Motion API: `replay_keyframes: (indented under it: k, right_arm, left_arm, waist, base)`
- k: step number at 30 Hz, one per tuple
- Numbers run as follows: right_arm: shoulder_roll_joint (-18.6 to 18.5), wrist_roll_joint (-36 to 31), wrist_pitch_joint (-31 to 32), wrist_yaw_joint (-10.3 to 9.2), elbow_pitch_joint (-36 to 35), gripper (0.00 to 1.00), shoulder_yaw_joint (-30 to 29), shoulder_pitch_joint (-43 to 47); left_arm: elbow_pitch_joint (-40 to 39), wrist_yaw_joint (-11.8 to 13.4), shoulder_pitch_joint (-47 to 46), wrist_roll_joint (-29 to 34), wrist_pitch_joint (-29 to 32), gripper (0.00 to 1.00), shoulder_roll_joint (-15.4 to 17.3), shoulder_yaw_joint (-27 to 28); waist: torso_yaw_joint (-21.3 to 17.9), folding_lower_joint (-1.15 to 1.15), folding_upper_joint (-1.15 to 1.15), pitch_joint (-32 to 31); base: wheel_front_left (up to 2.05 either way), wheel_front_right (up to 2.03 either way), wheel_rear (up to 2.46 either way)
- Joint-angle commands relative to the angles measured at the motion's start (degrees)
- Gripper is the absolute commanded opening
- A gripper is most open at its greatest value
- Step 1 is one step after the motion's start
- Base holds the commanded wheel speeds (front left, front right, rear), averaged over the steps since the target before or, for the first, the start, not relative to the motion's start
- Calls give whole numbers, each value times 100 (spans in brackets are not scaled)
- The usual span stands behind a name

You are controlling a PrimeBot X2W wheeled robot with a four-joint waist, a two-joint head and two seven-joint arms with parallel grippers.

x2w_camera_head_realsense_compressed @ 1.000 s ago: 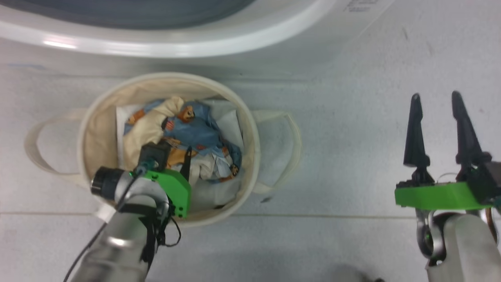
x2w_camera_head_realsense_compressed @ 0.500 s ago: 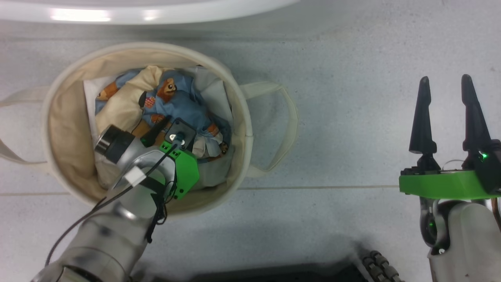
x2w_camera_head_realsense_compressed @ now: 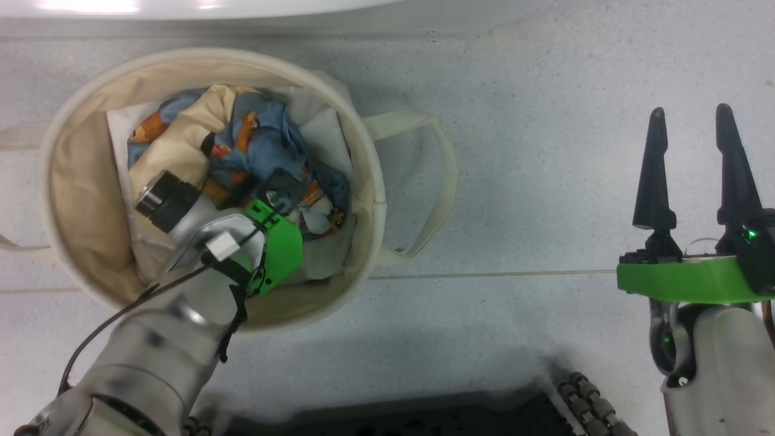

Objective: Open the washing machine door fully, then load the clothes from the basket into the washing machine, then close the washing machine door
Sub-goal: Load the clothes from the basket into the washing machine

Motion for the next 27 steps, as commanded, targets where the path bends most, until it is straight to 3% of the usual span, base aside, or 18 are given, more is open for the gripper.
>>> replay_keyframes:
  k: [1, 7, 12, 16, 23, 27]
  right_arm:
    - [45, -50, -69, 5, -201, 100, 123, 167]
    - [50, -68, -69, 5, -197, 100, 99, 139]
    - [56, -33, -69, 5, -125, 100, 172, 74]
    - [60, 11, -69, 5, 14, 100, 198, 93]
    - [67, 97, -69, 5, 210, 100, 204, 207]
    - [77, 179, -69, 5, 324, 100, 243, 331]
  left_arm:
    - [-12, 45, 106, -150, -37, 0, 145, 209]
    - [-12, 146, 146, -490, -356, 0, 105, 478]
    - [-38, 300, 254, -1050, -1288, 0, 94, 1005]
    - [-370, 380, 525, -1406, -1627, 0, 165, 1390]
    - [-2599, 634, 1581, -1349, -1637, 0, 461, 2071]
    - [-3804, 645, 2359, -1212, -1638, 0, 487, 2638]
  waist:
    - [13, -1, 0, 2]
    - [122, -1, 0, -110]
    - [237, -1, 0, -465]
    - [389, -1, 0, -1012]
    - [614, -1, 0, -1884]
    - [692, -1, 0, -2397]
  base:
    - [0, 0, 0]
    - [0, 0, 0]
    - [0, 0, 0]
    - [0, 0, 0]
    - [0, 0, 0]
    - [0, 0, 0]
